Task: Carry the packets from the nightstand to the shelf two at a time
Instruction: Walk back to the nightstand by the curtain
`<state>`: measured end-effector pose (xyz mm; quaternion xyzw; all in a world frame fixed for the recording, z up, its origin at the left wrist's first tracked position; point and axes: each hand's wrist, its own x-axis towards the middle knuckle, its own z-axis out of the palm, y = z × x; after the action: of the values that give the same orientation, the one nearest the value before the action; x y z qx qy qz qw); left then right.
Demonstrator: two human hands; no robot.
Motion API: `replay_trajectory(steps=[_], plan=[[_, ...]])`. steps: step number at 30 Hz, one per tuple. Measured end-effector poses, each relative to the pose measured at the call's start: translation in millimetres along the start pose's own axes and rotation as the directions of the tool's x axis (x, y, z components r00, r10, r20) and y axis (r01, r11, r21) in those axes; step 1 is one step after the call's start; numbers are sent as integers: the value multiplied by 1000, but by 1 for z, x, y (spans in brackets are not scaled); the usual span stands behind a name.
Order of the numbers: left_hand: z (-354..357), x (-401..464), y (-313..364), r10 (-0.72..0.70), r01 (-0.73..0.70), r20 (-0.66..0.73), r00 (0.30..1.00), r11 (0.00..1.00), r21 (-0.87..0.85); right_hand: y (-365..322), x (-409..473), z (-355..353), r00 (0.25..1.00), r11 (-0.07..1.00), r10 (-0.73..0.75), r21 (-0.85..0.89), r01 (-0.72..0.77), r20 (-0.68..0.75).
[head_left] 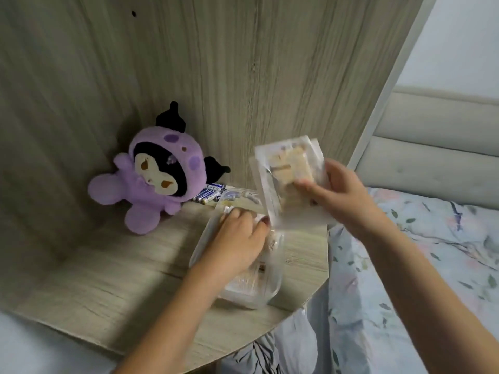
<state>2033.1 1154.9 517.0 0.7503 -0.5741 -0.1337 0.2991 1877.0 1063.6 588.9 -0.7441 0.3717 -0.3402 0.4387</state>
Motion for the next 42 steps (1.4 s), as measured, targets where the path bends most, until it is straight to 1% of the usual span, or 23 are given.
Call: replay_trajectory(steps=[1, 2, 3, 4, 5, 7, 8, 9, 11, 13, 17, 19, 20, 23, 27, 32, 35, 38, 40, 42], plan=[[2, 13, -6, -73, 62, 102, 992, 993, 101, -4, 16, 4, 995, 980, -103, -172, 104, 14], [5, 25, -13, -98, 52, 186, 978, 971, 235, -4, 32, 10, 982, 929, -171, -318, 187, 79], [9, 34, -17, -100, 15, 243, 965, 944, 330, -1, 47, 19, 965, 864, -199, -435, 254, 169], [14, 41, -22, -96, -35, 304, 948, 916, 399, 5, 60, 30, 947, 792, -188, -530, 304, 262], [19, 45, -28, -122, -47, 362, 924, 904, 425, 13, 70, 40, 927, 719, -143, -607, 338, 346], [28, 48, -37, -159, -14, 409, 899, 920, 391, 31, 82, 61, 894, 596, -23, -712, 372, 447], [30, 49, -41, -156, -7, 411, 898, 929, 369, 38, 85, 68, 879, 560, 20, -734, 385, 476], [30, 50, -44, -149, -5, 405, 902, 934, 356, 44, 86, 74, 866, 545, 32, -735, 404, 500], [26, 50, -45, -144, -5, 405, 903, 939, 345, 46, 87, 78, 855, 541, 15, -723, 429, 519], [22, 50, -44, -144, -10, 420, 896, 939, 344, 41, 89, 79, 851, 524, 14, -729, 440, 524], [15, 47, -42, -119, -30, 426, 897, 944, 327, 25, 92, 74, 865, 459, 90, -791, 404, 494], [15, 44, -40, -95, -43, 376, 922, 938, 343, 21, 92, 77, 866, 420, 127, -817, 395, 484], [15, 43, -38, -76, -55, 330, 941, 928, 369, 22, 89, 82, 853, 389, 140, -820, 419, 502], [16, 46, -33, -4, -83, 198, 980, 898, 432, 23, 79, 105, 781, 289, 169, -788, 544, 601], [13, 50, -33, -9, -51, 136, 991, 899, 434, 15, 85, 105, 765, 266, 215, -790, 552, 607], [12, 46, -28, 41, -95, 113, 993, 845, 527, 19, 92, 107, 763, 271, 262, -804, 530, 591], [9, 41, -24, 36, -123, 166, 986, 824, 553, 19, 84, 112, 831, 345, 231, -842, 416, 505], [3, 37, -29, 6, -127, 247, 969, 868, 480, 17, 82, 93, 897, 346, 156, -873, 344, 415], [-2, 34, -33, 5, -116, 255, 967, 898, 424, 15, 83, 71, 929, 358, 90, -882, 306, 359], [-6, 31, -31, 27, -125, 244, 969, 911, 394, 16, 82, 46, 947, 463, 99, -857, 227, 305]])
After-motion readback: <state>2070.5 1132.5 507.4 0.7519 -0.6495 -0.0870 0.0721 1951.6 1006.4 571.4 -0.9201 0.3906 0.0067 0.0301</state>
